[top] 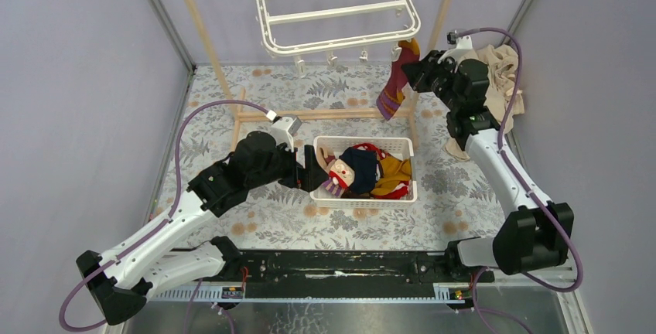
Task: Remove the socks clipped to the hanger
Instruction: Remove the sock from the hanger.
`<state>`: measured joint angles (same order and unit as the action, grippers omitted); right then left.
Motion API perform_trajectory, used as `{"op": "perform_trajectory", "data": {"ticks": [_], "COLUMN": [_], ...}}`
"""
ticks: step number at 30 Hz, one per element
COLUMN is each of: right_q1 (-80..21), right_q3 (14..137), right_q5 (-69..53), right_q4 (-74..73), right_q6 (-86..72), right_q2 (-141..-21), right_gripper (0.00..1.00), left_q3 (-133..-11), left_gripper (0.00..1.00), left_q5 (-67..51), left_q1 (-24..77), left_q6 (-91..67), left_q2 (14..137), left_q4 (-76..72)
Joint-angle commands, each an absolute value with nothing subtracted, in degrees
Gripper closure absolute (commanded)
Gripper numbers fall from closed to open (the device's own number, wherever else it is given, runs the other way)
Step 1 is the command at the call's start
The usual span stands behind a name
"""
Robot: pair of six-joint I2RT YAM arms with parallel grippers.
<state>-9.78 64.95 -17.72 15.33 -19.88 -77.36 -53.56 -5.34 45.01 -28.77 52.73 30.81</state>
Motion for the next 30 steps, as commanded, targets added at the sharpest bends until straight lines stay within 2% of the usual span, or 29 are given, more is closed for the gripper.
{"op": "perform_trajectory", "data": {"ticks": [1,11,30], "right_q1": [-9.7,-13.0,-35.7], "right_q3": [65.3,65.8,78.2], "right_q5": [-18.0,-16.5,-1.4], "right_q4": [18.3,11.6,-2.9], "right_q6": [-18.4,-13.1,-0.4], "right_q2": [-73.1,-66.4,-69.6], "right_gripper": [0.89,0.95,0.99], "left_q3": [-54.8,-54.3,-53.1], "left_gripper": [0.02,0.02,0.02], "left_q5": [-5.1,-5.2,-5.0], "left_q1": [45.3,45.3,45.3], "left_q6": [-28.8,-29.1,-30.0], "left_q2": [52.1,52.2,49.8], "left_q4": [30.4,29.8,29.6]}}
